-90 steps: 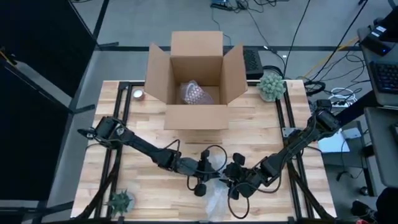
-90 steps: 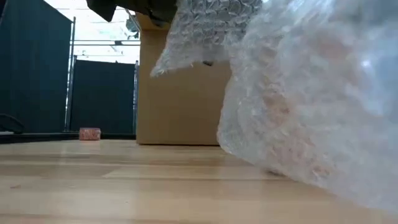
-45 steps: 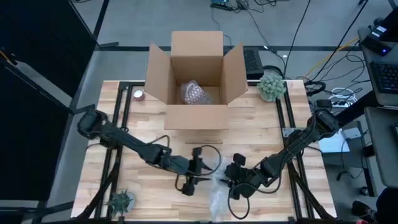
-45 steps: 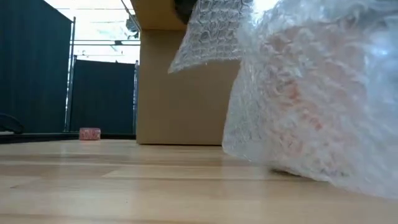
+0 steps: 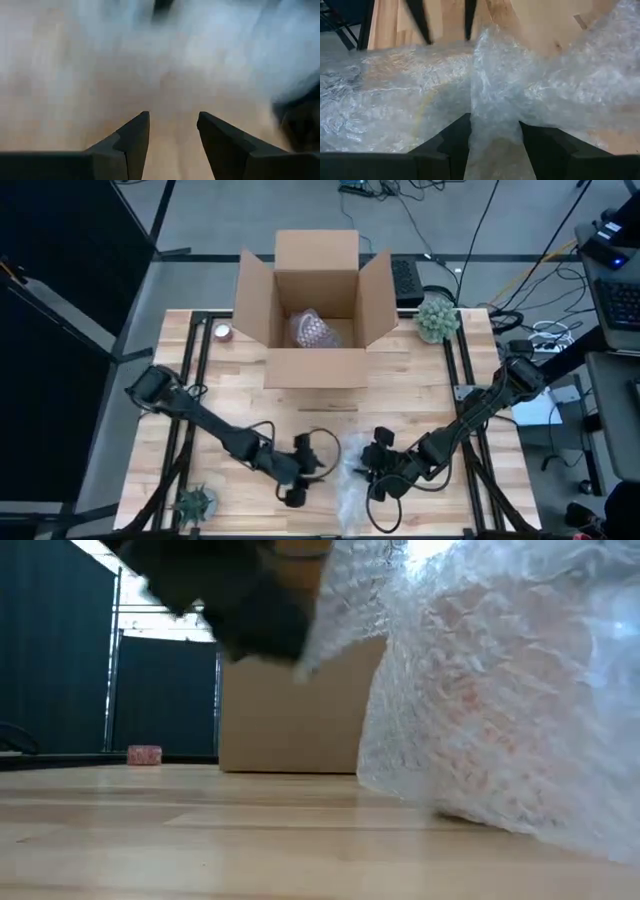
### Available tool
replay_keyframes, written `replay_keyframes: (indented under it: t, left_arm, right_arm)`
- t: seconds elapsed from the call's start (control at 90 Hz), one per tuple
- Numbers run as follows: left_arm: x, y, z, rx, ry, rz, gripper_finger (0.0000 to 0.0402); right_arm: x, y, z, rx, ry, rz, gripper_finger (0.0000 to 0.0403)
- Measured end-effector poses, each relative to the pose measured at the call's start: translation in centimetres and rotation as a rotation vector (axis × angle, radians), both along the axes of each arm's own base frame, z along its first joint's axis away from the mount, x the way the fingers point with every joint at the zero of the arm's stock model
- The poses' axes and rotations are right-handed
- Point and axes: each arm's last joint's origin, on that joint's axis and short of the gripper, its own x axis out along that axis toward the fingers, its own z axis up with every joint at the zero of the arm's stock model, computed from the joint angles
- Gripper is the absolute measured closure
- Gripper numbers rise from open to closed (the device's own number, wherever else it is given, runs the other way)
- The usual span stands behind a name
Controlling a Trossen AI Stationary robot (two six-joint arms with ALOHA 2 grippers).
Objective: Wrap mug
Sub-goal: Wrap the yellow mug with the bubble wrap
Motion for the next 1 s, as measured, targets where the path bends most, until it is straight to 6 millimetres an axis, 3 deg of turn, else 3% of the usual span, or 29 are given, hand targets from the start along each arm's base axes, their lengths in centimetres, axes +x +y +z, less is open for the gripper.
replay_keyframes:
  t: [0.267,0.511,1.0]
  left_arm:
    - [3.9,-0.3,2.8,0.139,-0.142,-0.056,0.0242]
    - [6.1,0.6,-0.5,0.101,-0.068,-0.065,0.0242]
    - [6.1,0.6,-1.1,0.076,-0.034,-0.053,0.0242]
  right_arm:
    - [0.0,0.0,0.0,0.006,-0.006,0.001,0.0245]
    - [0.0,0.0,0.0,-0.006,0.002,0.007,0.0245]
    - [0.2,0.4,1.1,0.006,0.034,0.072,0.0245]
